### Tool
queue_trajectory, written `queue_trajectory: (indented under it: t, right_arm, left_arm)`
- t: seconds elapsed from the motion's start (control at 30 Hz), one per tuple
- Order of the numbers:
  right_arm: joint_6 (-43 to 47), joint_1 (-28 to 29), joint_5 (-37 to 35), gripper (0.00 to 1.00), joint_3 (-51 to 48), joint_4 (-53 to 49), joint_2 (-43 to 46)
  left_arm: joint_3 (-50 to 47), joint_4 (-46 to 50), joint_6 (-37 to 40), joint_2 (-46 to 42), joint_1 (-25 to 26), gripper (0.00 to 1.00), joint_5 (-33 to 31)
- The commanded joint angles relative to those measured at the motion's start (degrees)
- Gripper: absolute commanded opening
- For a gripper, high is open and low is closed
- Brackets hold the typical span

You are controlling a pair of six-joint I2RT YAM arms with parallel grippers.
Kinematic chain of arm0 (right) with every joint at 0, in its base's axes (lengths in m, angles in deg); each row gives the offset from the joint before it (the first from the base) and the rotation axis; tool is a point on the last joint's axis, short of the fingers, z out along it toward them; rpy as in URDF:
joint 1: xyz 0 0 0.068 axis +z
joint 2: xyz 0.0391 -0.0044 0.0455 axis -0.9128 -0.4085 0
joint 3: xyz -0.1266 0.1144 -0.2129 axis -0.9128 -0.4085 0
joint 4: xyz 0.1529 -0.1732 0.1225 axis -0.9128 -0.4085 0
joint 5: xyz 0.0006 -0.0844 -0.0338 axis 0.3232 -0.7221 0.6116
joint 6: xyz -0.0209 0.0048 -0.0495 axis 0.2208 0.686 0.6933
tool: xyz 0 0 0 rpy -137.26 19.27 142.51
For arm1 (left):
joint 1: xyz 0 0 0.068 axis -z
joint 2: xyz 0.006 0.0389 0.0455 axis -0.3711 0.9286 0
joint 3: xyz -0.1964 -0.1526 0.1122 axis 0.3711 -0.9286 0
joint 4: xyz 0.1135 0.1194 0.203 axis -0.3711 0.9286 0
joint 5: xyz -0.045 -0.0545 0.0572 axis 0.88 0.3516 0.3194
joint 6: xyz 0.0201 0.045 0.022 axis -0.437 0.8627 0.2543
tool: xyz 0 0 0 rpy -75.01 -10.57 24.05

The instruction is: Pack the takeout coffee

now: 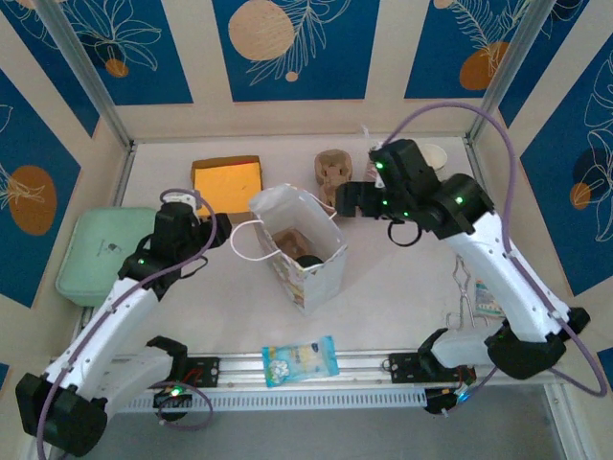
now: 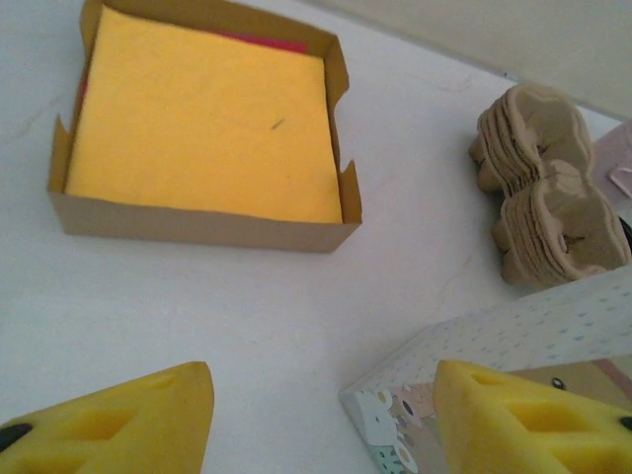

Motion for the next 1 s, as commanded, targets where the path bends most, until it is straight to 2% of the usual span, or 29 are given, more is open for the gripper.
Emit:
queue_trajectory:
  t: [0.0, 0.13, 0.3, 0.6, 0.97]
  right_arm:
    - [-1.78, -3.92, 4.81, 0.99, -5.59, 1.83, 2.72]
    - [-2.61, -6.66, 8.08, 0.99, -13.19, 3.15, 3.84]
    - [-3.88, -5.66, 11.14, 0.99, -20.58, 5.46, 3.1]
    - [-4.9, -1.28, 9.08, 0.99, -21.94, 6.66, 2.79]
    - [-5.67, -0.78, 8.29, 0.99, -23.98, 7.24, 2.9]
  left_arm:
    - [-2.09, -6.32, -3.45, 2.82, -0.45, 0.59, 3.45]
    - [-4.48, -11.81, -5.89, 7.37, -0.29, 0.56, 6.91]
    - [-4.36, -16.18, -7.08, 13.67, 3.17, 0.55, 6.93]
    - [1.86, -19.98, -6.93, 24.74, 7.41, 0.55, 7.25]
    - [7.53, -19.53, -5.26, 28.93, 8.49, 0.54, 6.57]
